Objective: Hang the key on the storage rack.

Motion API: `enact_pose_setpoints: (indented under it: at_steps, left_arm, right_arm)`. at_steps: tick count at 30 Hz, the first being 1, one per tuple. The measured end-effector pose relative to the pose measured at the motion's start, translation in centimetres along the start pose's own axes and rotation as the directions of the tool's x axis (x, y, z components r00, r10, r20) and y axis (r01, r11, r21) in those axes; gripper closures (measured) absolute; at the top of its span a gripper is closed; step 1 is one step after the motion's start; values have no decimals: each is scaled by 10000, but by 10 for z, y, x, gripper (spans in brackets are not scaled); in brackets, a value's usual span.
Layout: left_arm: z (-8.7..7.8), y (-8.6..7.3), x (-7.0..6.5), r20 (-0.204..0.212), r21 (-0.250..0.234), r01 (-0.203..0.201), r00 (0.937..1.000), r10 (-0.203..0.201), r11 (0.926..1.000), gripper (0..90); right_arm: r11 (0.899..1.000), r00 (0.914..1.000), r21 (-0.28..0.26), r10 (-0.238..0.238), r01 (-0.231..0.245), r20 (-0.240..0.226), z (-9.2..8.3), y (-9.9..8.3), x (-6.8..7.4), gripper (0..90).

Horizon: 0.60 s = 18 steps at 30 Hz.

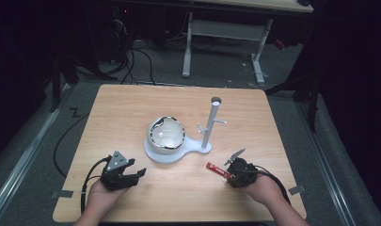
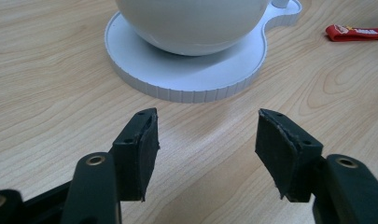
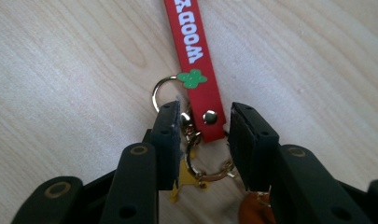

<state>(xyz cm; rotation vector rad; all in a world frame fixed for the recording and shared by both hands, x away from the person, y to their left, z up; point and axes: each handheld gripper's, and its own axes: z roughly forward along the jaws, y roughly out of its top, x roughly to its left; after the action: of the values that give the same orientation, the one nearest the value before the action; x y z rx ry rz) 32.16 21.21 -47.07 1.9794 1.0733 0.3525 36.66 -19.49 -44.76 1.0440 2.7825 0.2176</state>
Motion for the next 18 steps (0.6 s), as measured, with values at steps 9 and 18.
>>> enact_pose_setpoints:
  at_steps: [9, 18]
  left_arm:
    - [1, 1, 0, 50, 1, -21, 10000, 21, 10000, 397]
    - [2, 1, -1, 96, 17, 12, 10000, -12, 10000, 397]
  right_arm:
    - [9952, 9986, 829, -508, 516, -118, 3, 21, -3, 692]
    - [9954, 9994, 899, 332, -325, -58, 2, 23, -21, 762]
